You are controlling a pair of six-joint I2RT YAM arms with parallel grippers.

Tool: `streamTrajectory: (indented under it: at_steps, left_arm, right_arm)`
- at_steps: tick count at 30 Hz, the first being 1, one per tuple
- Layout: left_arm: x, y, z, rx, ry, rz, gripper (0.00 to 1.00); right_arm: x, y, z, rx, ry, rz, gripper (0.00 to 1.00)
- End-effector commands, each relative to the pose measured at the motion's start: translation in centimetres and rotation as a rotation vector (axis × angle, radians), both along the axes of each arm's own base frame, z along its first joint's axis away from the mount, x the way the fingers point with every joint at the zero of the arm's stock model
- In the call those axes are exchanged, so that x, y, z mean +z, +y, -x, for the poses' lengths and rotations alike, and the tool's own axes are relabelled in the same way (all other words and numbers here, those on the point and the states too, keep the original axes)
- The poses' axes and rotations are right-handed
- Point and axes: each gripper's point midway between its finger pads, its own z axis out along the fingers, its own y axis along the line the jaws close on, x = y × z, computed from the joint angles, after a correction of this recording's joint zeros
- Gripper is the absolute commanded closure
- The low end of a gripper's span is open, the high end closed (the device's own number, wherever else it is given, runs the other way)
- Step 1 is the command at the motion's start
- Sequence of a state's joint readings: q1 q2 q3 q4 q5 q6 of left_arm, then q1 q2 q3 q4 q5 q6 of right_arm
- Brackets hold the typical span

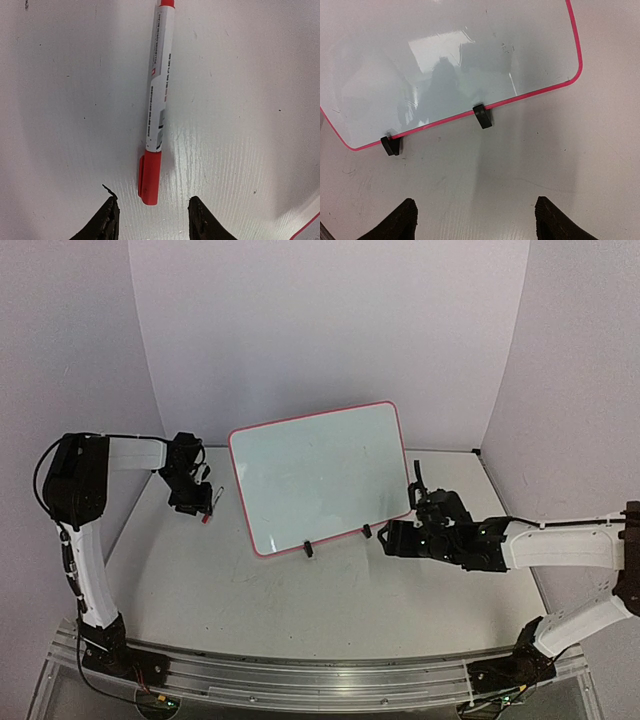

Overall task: Write a sentence on the whiteboard
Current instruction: Move the whiteboard to the corner of the board, then pick up the whiteboard marker from the corner of the board.

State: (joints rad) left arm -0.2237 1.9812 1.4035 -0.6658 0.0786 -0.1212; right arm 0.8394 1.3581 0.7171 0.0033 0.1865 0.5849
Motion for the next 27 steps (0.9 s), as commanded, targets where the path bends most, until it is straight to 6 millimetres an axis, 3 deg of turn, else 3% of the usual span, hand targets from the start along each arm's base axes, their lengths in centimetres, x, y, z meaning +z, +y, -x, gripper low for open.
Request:
streamTrajectory:
  at_steps: [1, 7, 15, 23, 25, 27]
  left_arm:
    - [0.1, 0.1, -0.6, -0.016, 0.000, -0.029, 0.55]
    - [-1.0, 0.3, -1.1, -0.030, 0.018, -0.062, 0.58]
    - [-2.0, 0.7, -1.6, -0.044, 0.035, -0.095, 0.69]
    - [-3.4, 0.8, -0.8, -0.059, 0.077, -0.109, 0.92]
    - [-3.5, 1.7, -0.5, -0.041, 0.082, -0.153, 0.99]
    - [-3.1, 2.4, -0.1, -0.024, 0.074, -0.180, 1.00]
  right_arm:
    - [0.9, -0.1, 0.1, -0.012, -0.002, -0.053, 0.23]
    - [1.5, -0.5, 0.2, -0.032, 0.000, -0.073, 0.23]
    - [1.7, -1.8, 1.1, -0.062, 0.043, -0.048, 0.23]
    - [3.7, -3.0, 1.0, -0.110, 0.023, -0.027, 0.22]
    - [4.5, -3.1, 0.8, -0.108, 0.009, -0.026, 0.22]
    - [5.4, -3.1, 0.6, -0.102, -0.005, -0.022, 0.21]
